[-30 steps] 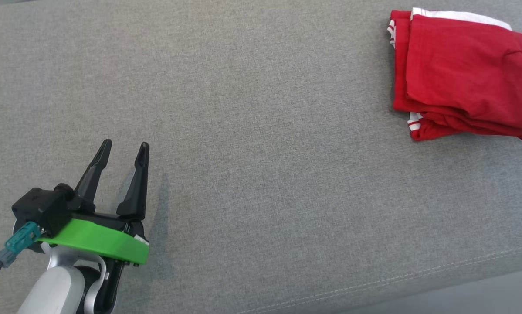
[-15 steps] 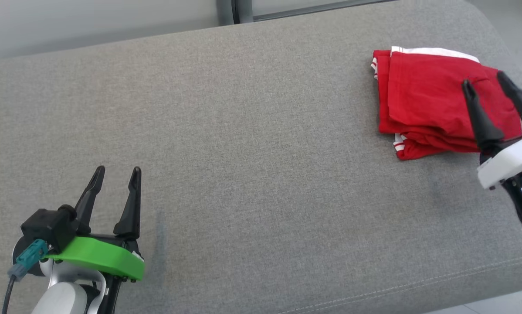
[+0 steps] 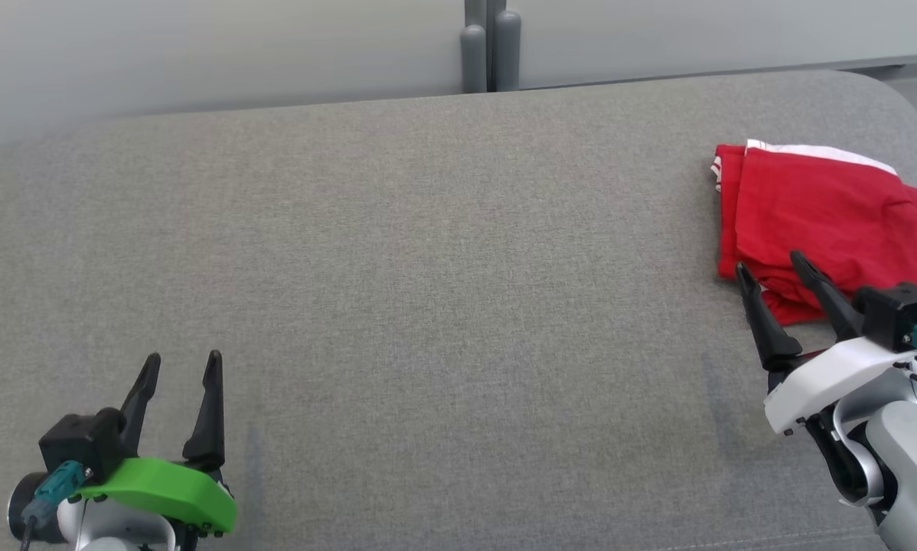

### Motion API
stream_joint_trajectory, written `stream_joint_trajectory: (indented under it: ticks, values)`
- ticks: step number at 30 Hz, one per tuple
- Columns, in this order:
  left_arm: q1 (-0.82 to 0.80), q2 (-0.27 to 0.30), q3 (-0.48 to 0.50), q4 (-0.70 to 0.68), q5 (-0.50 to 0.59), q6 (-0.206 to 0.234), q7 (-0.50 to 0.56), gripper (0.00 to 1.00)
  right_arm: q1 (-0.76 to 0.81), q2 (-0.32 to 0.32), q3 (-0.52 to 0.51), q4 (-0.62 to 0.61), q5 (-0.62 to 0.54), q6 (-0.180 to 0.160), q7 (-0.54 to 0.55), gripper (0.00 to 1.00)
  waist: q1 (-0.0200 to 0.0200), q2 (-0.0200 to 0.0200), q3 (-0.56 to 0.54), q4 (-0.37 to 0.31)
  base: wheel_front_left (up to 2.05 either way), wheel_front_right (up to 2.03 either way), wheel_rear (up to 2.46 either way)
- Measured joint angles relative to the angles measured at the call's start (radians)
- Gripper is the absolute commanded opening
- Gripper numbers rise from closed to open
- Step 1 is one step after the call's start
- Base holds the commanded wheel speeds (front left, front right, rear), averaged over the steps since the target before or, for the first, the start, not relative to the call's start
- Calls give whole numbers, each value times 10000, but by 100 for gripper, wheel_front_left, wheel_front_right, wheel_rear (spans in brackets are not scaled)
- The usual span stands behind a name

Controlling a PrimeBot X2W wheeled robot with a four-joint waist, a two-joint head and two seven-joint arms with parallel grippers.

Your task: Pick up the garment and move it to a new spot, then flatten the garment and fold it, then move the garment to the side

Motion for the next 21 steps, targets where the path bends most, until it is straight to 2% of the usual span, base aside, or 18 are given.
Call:
stream_joint_trajectory:
  ticks: [10, 18, 19, 21]
  values:
    - [503, 0, 407, 466, 8, 0, -104, 100, 706, 769, -1467, 437, -1198, -2, 0, 100, 0, 0, -715, 503, 0, 0, 0]
    - [719, 52, 568, 550, 6, -2, -178, 100, 1317, 1285, -1925, 403, -1801, 2, 0, 100, 0, 0, -1121, 598, 0, 0, 0]
    - [719, 52, 568, 550, 6, -2, -178, 0, 1317, 1285, -1925, 403, -1801, 2, 0, 0, 0, 0, -1121, 598, 0, 0, 0]
    - [746, -102, 512, 769, 6, -2, -173, 0, 1464, 1471, -1860, 570, -1776, 12, 2, 0, -1, 0, -1123, 598, 0, 0, 0]
